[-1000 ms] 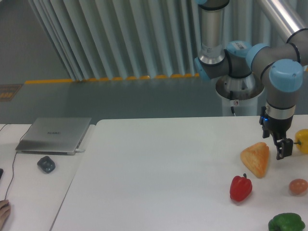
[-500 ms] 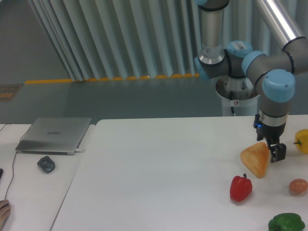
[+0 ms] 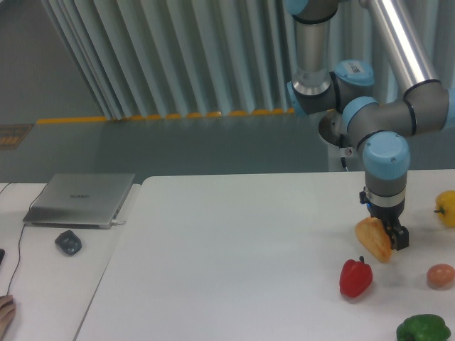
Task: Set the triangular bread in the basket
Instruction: 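Close the gripper fingers around the triangular bread, then lift the held bread and carry it away from the table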
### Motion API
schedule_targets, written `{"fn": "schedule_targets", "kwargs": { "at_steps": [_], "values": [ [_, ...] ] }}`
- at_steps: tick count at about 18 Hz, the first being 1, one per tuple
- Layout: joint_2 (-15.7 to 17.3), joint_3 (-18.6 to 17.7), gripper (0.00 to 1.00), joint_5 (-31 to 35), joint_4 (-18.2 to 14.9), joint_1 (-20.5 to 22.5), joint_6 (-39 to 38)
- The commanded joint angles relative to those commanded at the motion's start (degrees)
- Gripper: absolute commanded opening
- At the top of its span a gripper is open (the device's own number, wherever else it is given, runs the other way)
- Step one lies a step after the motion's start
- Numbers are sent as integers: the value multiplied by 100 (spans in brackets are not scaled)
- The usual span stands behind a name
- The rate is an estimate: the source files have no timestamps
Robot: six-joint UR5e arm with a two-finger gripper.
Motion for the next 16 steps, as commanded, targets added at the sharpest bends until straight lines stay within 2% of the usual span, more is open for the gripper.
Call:
{"fn": "schedule_targets", "kwargs": {
  "at_steps": [4,8,9,11,16],
  "values": [
    [0,-26,54,52,9,0,17],
    [0,-35,4,264,0,-62,-35],
    [9,-35,0,281,0,-62,-35],
    [9,-26,0,273,9,-53,-35],
    [175,254,0,229,-88,78,35]
  ]
}}
